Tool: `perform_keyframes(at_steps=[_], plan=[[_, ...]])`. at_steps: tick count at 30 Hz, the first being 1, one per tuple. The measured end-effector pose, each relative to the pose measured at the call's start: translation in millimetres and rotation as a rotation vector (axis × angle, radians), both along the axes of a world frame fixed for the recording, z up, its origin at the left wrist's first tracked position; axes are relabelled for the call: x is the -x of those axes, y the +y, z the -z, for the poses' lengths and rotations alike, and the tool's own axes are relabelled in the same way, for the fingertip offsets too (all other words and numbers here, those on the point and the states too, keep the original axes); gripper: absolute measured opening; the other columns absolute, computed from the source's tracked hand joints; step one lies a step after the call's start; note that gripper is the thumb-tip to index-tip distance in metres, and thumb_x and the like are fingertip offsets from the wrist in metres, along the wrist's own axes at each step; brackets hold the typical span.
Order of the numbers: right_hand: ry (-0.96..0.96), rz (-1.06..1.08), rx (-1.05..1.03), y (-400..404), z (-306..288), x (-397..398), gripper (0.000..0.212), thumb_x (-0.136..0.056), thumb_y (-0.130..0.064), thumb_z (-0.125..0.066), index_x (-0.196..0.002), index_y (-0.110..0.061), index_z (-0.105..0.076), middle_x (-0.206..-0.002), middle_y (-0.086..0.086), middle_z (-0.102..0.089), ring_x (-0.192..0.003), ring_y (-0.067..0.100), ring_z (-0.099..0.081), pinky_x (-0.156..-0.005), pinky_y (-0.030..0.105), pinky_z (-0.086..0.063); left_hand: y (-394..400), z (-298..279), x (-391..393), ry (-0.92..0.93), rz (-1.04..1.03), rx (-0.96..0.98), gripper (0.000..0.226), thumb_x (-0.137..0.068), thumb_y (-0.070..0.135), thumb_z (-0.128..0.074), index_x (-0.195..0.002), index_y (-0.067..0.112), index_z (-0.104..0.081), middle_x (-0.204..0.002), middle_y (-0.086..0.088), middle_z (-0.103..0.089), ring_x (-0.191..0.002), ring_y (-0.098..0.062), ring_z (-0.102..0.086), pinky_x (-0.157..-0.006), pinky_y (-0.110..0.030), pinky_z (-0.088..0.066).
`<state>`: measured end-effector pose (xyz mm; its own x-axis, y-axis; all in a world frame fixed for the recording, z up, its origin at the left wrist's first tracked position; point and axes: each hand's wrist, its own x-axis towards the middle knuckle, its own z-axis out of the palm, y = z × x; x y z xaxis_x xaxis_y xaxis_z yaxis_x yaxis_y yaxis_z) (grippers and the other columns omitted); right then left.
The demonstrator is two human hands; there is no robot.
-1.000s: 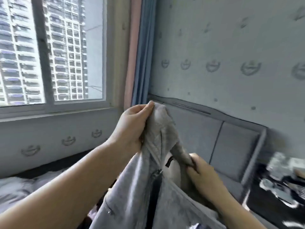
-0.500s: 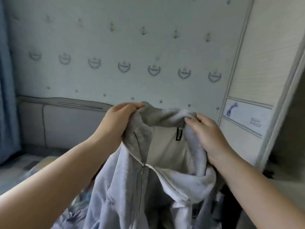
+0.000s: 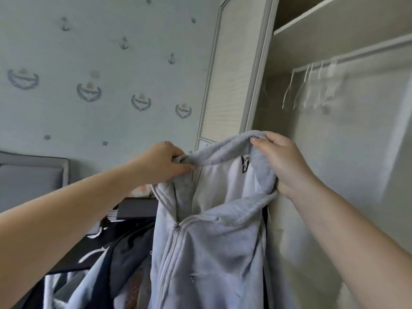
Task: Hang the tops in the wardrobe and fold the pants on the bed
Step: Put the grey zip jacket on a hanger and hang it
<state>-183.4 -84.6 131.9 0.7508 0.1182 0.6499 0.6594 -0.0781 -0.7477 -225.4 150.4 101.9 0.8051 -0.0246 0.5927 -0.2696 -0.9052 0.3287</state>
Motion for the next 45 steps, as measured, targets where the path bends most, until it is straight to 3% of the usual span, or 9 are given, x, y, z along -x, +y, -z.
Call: perform_keyframes(at_steps=[5, 10, 15, 21, 27, 32, 36, 40, 45], plan=[[-0.059, 0.2, 0.023, -76.0, -19.9, -56.7, 0.023, -0.092, -0.015, -0.056, -0.07, -0.019, -0.064, -0.053, -0.012, -0.058, -0.05, -0.002, -0.053, -0.05, 0.011, -0.04, -75.5, -29.7, -77.3, 0.018, 0.032, -0.224, 0.039, -0.091, 0.033, -0.057, -0.063, 0.018, -0.035, -0.066, 0.005, -0.044, -0.059, -0.01, -0.038, -0.052, -0.024, -0.026], [-0.071, 0.429, 0.019, -133.6, -36.4, -124.2, 0.029, -0.094, -0.015, -0.053, -0.065, -0.016, -0.056, -0.054, -0.008, -0.05, -0.057, 0.009, -0.048, -0.053, 0.018, -0.035, -122.1, -52.7, -143.0, 0.195, 0.301, -0.19, 0.023, -0.086, 0.034, -0.066, -0.075, 0.021, -0.05, -0.075, 0.006, -0.054, -0.066, -0.008, -0.049, -0.058, -0.021, -0.035], [-0.125, 0.682, 0.107, -159.4, -59.7, -176.5, 0.022, -0.09, -0.017, -0.052, -0.071, -0.01, -0.056, -0.068, 0.003, -0.054, -0.067, 0.017, -0.05, -0.062, 0.029, -0.038, -152.3, -57.9, -219.8, 0.394, 0.983, 0.535, 0.043, -0.079, 0.023, -0.068, -0.121, 0.022, -0.058, -0.114, -0.009, -0.068, -0.105, -0.022, -0.066, -0.087, -0.038, -0.054], [-0.137, 0.942, 0.276, -193.9, -76.3, -239.8, 0.026, -0.093, -0.024, -0.051, -0.086, 0.0, -0.059, -0.075, 0.008, -0.057, -0.07, 0.019, -0.049, -0.062, 0.029, -0.036, -201.2, -72.4, -306.2, 0.424, 1.38, 0.924, 0.044, -0.082, 0.013, -0.058, -0.125, 0.025, -0.06, -0.115, -0.006, -0.069, -0.103, -0.02, -0.067, -0.078, -0.029, -0.057], [-0.106, 1.153, 0.502, -221.2, -109.9, -293.0, 0.026, -0.092, -0.032, -0.052, -0.079, -0.012, -0.062, -0.074, 0.0, -0.061, -0.071, 0.017, -0.054, -0.054, 0.024, -0.037, -240.7, -107.2, -377.6, 0.546, 1.404, 1.303, 0.021, -0.093, 0.003, -0.051, -0.104, 0.009, -0.069, -0.102, -0.016, -0.072, -0.081, -0.017, -0.072, -0.069, -0.027, -0.059], [-0.079, 1.271, 0.721, -229.6, -135.3, -329.1, 0.019, -0.088, -0.044, -0.057, -0.094, -0.027, -0.063, -0.087, -0.008, -0.063, -0.085, 0.015, -0.06, -0.065, 0.026, -0.044, -264.1, -137.2, -419.4, 0.475, 1.413, 1.333, 0.018, -0.092, 0.003, -0.055, -0.101, 0.013, -0.067, -0.089, -0.01, -0.074, -0.071, -0.013, -0.071, -0.061, -0.023, -0.058], [-0.09, 1.22, 0.666, -230.2, -164.1, -357.3, 0.02, -0.087, -0.046, -0.057, -0.094, -0.028, -0.062, -0.082, -0.004, -0.067, -0.076, 0.015, -0.067, -0.077, 0.037, -0.055, -274.9, -156.3, -456.4, 0.383, 1.386, 1.333, 0.02, -0.093, 0.003, -0.055, -0.108, 0.011, -0.066, -0.086, -0.007, -0.073, -0.069, -0.011, -0.07, -0.064, -0.021, -0.058], [-0.182, 1.244, 0.559, -236.8, -208.9, -384.4, 0.03, -0.092, -0.041, -0.051, -0.109, -0.019, -0.062, -0.1, -0.001, -0.064, -0.095, 0.025, -0.063, -0.087, 0.036, -0.051, -287.0, -166.8, -487.8, 0.305, 1.344, 1.28, 0.022, -0.093, 0.003, -0.055, -0.112, 0.009, -0.065, -0.088, -0.008, -0.072, -0.072, -0.012, -0.068, -0.069, -0.02, -0.056], [-0.153, 1.25, 0.437, -253.5, -257.5, -425.9, 0.045, -0.1, -0.034, -0.039, -0.06, -0.015, -0.036, -0.065, 0.004, -0.039, -0.08, 0.025, -0.044, -0.074, 0.029, -0.038, -295.9, -180.9, -521.9, 0.2, 1.284, 1.249, 0.019, -0.092, 0.001, -0.055, -0.104, 0.011, -0.066, -0.088, -0.01, -0.071, -0.073, -0.013, -0.066, -0.07, -0.018, -0.054]])
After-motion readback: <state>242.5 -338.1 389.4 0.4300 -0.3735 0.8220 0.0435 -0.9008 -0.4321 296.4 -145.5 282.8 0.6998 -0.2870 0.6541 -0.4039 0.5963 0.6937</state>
